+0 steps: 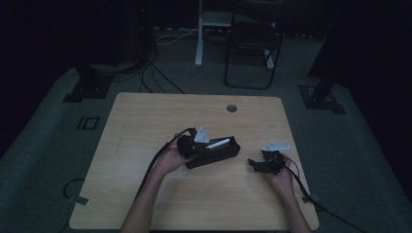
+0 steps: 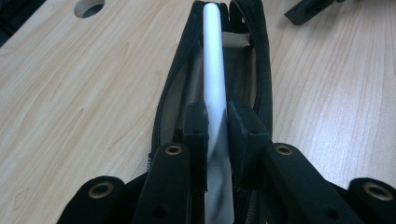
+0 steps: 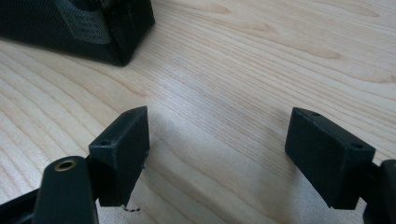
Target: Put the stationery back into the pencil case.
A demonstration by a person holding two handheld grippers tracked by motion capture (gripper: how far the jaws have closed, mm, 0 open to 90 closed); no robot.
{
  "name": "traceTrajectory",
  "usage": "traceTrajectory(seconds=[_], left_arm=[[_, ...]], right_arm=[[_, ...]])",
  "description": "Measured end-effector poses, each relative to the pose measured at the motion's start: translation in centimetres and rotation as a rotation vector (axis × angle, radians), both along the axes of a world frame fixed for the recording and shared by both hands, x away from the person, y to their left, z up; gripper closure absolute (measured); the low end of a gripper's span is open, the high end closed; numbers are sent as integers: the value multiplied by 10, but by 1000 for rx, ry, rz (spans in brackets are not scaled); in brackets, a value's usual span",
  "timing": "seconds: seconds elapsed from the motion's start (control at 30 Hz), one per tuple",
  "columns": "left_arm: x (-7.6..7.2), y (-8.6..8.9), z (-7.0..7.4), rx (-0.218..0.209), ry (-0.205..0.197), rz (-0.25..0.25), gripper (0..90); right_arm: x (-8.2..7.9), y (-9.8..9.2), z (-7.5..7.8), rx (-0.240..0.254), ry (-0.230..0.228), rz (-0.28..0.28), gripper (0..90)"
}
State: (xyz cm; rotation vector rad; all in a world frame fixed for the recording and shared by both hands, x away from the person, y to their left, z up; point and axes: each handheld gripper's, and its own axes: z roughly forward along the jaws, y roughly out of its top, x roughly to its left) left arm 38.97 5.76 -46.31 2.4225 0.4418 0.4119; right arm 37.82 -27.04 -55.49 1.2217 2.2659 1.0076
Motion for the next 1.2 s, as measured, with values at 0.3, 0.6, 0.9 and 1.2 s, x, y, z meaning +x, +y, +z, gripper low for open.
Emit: traceTrajectory(seconds=[0.3, 0.6, 0.9, 1.2], left_arm=[[1, -3, -3, 20, 6, -18, 783], [3, -4, -7, 35, 9, -11, 754], [-1, 1, 1, 1, -11, 17, 585], [-7, 40, 16, -127, -32, 144, 479]], right_arm=[[0, 0, 0, 0, 0, 0, 218], [0, 0, 0, 0, -1, 0, 218], [0, 0, 0, 0, 0, 0, 217], [0, 0, 0, 1, 1, -1, 217]])
